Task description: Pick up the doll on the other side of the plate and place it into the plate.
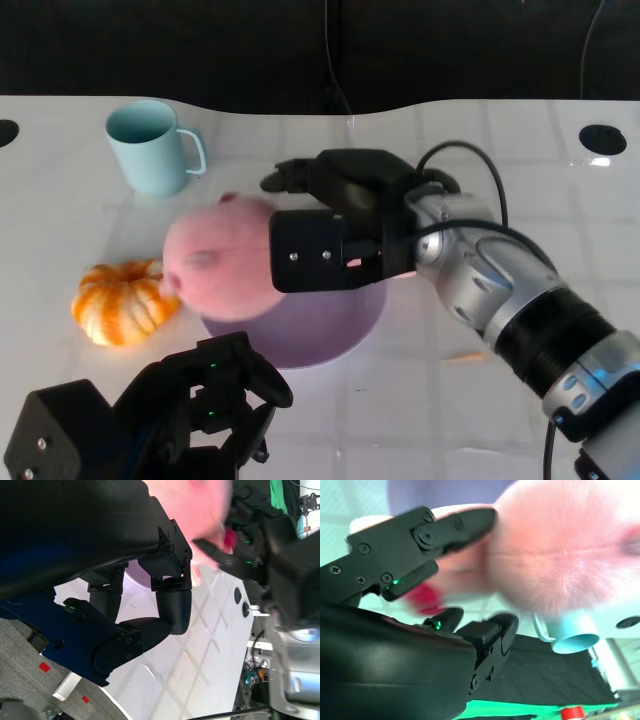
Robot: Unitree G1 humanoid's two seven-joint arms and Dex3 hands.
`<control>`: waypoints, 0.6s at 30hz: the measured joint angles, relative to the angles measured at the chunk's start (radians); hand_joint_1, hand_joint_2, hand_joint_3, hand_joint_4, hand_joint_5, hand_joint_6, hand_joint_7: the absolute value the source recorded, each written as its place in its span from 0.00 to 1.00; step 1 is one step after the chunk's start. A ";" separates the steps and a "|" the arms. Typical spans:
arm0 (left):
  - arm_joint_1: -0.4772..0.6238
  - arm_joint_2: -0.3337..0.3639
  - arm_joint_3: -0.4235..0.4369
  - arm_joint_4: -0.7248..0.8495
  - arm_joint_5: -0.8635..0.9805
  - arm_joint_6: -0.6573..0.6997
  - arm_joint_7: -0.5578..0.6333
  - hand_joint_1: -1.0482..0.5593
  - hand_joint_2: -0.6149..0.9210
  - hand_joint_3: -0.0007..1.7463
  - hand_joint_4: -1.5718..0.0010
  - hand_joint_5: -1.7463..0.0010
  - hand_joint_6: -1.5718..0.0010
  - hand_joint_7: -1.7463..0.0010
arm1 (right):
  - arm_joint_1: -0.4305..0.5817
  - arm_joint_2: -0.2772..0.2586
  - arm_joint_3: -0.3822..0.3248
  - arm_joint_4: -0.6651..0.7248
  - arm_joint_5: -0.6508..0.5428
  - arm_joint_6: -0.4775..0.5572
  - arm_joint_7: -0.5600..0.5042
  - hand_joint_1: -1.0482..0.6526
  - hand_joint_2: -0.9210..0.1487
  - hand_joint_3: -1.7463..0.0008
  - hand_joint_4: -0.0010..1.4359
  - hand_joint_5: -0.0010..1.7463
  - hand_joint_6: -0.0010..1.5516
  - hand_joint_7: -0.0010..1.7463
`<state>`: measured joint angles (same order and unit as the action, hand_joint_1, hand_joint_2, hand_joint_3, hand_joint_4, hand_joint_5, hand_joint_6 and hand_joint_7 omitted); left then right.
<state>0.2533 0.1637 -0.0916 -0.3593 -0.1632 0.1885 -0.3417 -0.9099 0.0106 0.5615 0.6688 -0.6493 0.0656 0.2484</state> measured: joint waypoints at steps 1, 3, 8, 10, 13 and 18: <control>-0.001 0.000 0.000 0.000 0.000 0.000 0.000 0.44 0.76 0.61 0.58 0.00 0.54 0.21 | 0.000 -0.008 0.002 -0.024 -0.005 0.006 0.016 0.07 0.00 0.83 0.00 0.10 0.06 0.00; -0.001 0.001 0.000 0.000 0.000 -0.002 0.000 0.44 0.76 0.61 0.58 0.00 0.54 0.21 | 0.003 -0.022 0.006 -0.065 -0.009 0.016 0.048 0.05 0.00 0.83 0.00 0.09 0.06 0.00; -0.003 0.002 0.001 0.008 0.000 -0.003 0.000 0.44 0.76 0.61 0.58 0.00 0.54 0.21 | 0.028 -0.062 0.007 -0.164 -0.010 0.025 0.093 0.04 0.00 0.84 0.01 0.09 0.06 0.00; -0.003 0.002 0.001 0.009 0.000 -0.003 0.000 0.44 0.76 0.61 0.58 0.00 0.54 0.22 | 0.046 -0.080 0.007 -0.206 -0.009 0.025 0.104 0.04 0.00 0.85 0.01 0.09 0.06 0.00; -0.003 0.002 0.001 0.009 0.000 -0.005 0.000 0.43 0.76 0.61 0.58 0.00 0.53 0.22 | 0.087 -0.110 0.000 -0.285 -0.008 0.022 0.109 0.05 0.00 0.85 0.04 0.10 0.08 0.01; -0.004 0.002 0.002 0.010 -0.002 -0.007 0.000 0.44 0.77 0.61 0.59 0.00 0.54 0.22 | 0.181 -0.172 -0.039 -0.438 -0.002 0.016 0.111 0.09 0.00 0.85 0.10 0.14 0.12 0.03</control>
<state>0.2495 0.1654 -0.0898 -0.3490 -0.1655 0.1813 -0.3419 -0.7293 -0.1615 0.5230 0.2310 -0.6515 0.0813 0.3596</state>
